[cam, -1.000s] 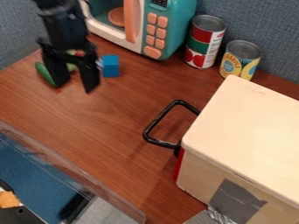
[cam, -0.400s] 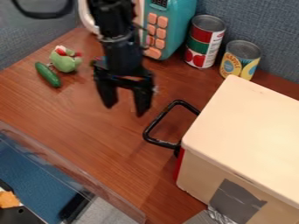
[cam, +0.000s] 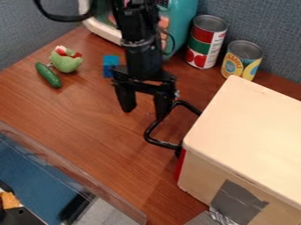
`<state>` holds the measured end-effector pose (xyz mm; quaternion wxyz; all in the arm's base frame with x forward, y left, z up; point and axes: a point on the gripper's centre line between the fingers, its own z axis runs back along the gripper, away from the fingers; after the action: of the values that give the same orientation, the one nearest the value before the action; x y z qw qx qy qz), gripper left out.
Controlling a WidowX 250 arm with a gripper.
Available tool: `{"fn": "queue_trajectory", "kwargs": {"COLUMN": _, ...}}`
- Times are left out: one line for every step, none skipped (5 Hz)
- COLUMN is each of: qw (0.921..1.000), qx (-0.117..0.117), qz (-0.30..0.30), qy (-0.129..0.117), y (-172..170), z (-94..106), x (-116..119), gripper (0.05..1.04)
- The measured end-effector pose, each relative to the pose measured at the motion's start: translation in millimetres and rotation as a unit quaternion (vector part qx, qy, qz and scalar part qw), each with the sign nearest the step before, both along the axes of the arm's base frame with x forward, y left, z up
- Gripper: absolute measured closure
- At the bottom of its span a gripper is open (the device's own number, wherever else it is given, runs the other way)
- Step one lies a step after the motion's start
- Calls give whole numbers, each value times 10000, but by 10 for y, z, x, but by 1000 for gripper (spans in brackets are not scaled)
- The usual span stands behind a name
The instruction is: Opened the drawer
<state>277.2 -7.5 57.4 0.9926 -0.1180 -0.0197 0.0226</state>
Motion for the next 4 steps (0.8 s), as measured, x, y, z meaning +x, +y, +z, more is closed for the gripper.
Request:
{"fn": "queue_trajectory", "kwargs": {"qw": 9999, "qx": 136, "qz": 21, "qy": 31, "y": 16, "z": -117, "x": 25, "gripper": 85}}
{"fn": "queue_trajectory", "kwargs": {"qw": 9996, "qx": 243, "qz": 39, "qy": 125, "y": 49, "z": -294, "x": -6, "gripper": 122}}
{"fn": "queue_trajectory", "kwargs": {"qw": 9996, "qx": 236, "qz": 177, "qy": 23, "y": 16, "z": -338, "x": -3, "gripper": 398}}
{"fn": "queue_trajectory", "kwargs": {"qw": 9991, "qx": 220, "qz": 347, "qy": -50, "y": 8, "z": -375, "x": -2, "gripper": 697}}
